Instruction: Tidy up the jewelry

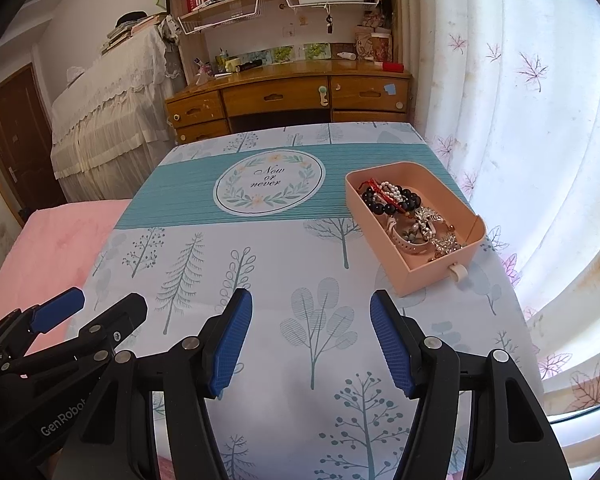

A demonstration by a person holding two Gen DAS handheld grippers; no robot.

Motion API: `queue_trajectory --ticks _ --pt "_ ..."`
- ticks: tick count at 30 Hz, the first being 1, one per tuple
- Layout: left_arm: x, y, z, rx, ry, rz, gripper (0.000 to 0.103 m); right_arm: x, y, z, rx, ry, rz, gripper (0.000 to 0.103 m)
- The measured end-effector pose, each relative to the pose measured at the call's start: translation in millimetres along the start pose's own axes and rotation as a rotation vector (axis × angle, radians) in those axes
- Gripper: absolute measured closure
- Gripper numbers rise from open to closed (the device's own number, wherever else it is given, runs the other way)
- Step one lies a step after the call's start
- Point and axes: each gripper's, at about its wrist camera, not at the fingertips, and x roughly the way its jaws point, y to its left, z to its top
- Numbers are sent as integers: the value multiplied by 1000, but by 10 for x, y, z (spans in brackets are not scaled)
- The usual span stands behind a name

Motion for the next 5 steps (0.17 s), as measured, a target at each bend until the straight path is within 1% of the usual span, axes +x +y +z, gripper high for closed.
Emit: queue_trajectory --ticks 5 --pt "118 70 4 -13 26 -7 30 113 54 12 -5 23 -2 40"
